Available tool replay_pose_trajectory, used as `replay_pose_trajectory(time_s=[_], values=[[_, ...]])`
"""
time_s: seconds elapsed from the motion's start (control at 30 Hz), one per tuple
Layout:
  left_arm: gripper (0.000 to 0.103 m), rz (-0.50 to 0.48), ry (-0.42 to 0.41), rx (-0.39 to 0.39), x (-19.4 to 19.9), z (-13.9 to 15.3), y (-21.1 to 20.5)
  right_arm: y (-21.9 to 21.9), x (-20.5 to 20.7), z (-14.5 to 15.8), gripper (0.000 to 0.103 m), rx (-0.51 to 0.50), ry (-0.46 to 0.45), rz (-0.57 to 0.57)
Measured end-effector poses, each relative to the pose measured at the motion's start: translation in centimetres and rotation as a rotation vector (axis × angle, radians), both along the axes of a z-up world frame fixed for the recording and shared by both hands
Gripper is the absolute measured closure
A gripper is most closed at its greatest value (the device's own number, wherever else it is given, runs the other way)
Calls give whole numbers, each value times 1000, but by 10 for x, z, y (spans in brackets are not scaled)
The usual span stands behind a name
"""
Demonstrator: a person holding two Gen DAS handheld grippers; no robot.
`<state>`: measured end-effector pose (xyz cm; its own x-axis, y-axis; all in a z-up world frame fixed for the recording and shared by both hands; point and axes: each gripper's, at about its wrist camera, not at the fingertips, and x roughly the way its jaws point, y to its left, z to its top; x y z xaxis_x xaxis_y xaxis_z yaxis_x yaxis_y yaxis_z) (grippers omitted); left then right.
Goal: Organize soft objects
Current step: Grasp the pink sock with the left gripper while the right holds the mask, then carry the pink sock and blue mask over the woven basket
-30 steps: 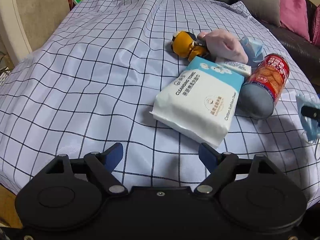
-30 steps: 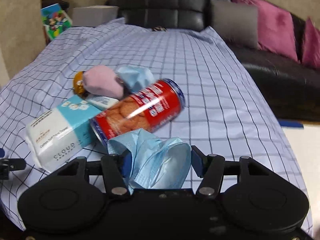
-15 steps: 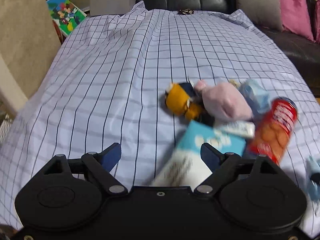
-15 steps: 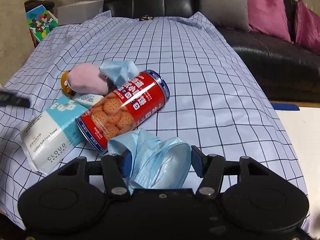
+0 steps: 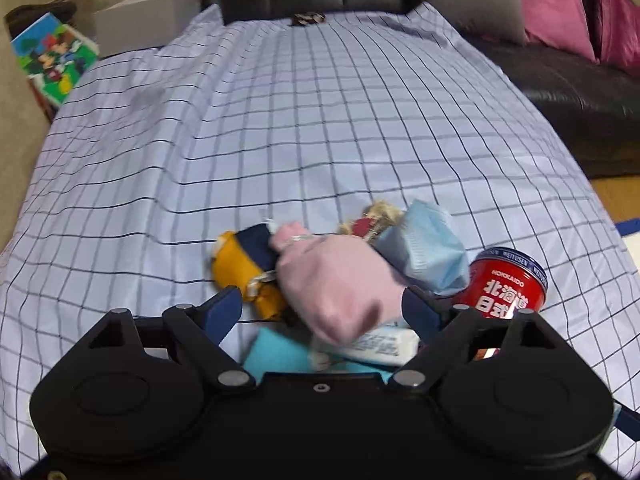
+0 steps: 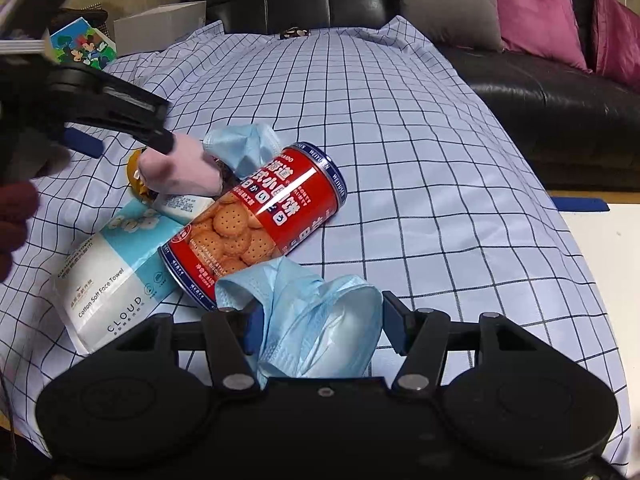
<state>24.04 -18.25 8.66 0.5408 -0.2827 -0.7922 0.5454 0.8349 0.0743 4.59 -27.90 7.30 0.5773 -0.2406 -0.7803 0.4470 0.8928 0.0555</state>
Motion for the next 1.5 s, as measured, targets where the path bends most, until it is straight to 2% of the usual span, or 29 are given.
replay_pose_trajectory(time_s=[0.17,0.53,0.63,0.7,0.8,0.9,1.17,1.5], values=[[19,-18,25,57,1,-18,-21,-5,0,2,46,26,-5,-16],[14,29,20,115,12,-37,-46,-5,1,2,46,28,6,-20],[16,49,12,138,18,-42,-48,-3,2,1,46,21,8,-14],[23,59,13,149,22,-46,-47,-4,2,1,46,22,9,-14],[30,45,37,125,26,-48,-42,-5,2,1,46,27,11,-18],[32,38,40,97,27,-45,-37,-6,2,2,46,30,8,-19],[33,57,-7,55,30,-19,-15,-5,4,-1,46,23,20,-19],[33,112,13,-7,11,13,46,-6,3,-8,46,13,38,-31]])
